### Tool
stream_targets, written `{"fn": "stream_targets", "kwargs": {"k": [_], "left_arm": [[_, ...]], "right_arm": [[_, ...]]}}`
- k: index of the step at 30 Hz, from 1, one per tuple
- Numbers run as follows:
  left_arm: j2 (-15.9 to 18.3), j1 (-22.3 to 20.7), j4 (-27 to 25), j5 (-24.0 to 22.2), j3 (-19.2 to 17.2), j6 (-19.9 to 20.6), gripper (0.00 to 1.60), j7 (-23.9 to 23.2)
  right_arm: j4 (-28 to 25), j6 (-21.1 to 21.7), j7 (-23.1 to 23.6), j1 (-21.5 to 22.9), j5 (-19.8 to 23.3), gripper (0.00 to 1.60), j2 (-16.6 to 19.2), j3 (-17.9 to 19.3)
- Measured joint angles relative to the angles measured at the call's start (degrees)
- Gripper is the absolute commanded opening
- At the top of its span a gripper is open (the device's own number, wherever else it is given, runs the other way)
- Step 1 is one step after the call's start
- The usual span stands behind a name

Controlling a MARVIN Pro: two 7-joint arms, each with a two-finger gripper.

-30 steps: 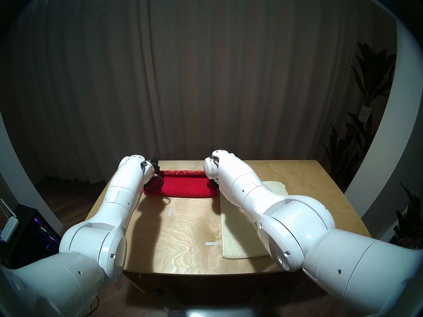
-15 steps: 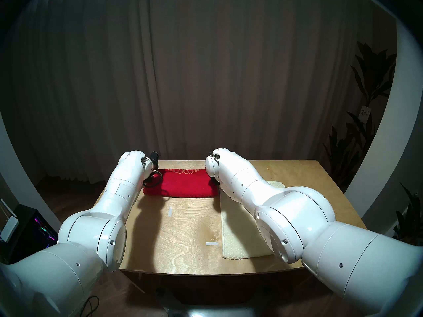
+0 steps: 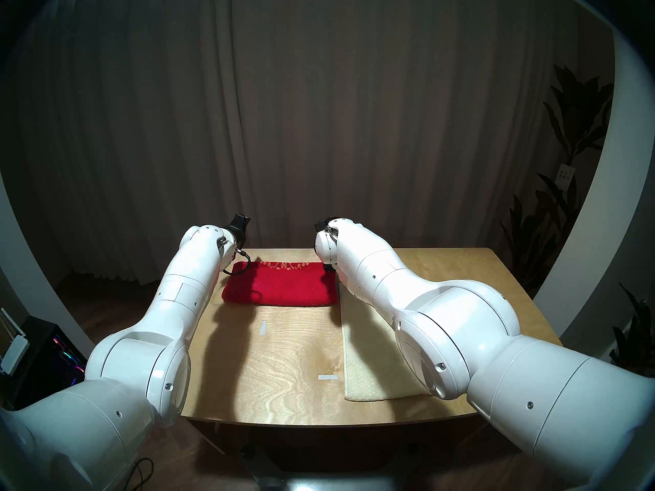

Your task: Fold each towel twice and stack them on table

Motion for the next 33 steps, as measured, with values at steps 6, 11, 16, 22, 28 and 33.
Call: {"fn": "stream_targets", "kwargs": {"k": [6,11,16,22,28,33], "left_arm": [[1.1,4.1,-4.4,0.5,0.7,0.0,1.6,-2.6],[1.9,6.7,-7.1,0.9,0.9,-0.1,1.6,-3.9],[3.0,9.0,-10.2,1.3,0.5,-0.5,1.6,-5.3],[4.0,11.0,-13.4,1.7,0.0,-0.8,1.6,-6.6],[4.9,13.2,-16.5,2.3,-0.2,-1.0,1.6,-7.8],[5.4,15.0,-18.7,3.0,-0.1,-1.1,1.6,-8.5]], "right_arm": [[-1.4,0.7,1.3,0.2,-1.0,1.6,0.4,-1.1],[-2.2,1.0,2.3,0.3,-2.2,1.6,1.0,-2.3],[-3.1,1.2,3.2,0.4,-3.8,1.6,1.9,-4.0],[-3.8,1.3,4.1,0.4,-6.0,1.6,2.8,-6.3],[-4.0,1.2,5.0,0.0,-8.6,1.6,4.0,-9.1],[-4.1,0.8,5.7,-0.3,-10.7,1.6,5.3,-11.3]]}}
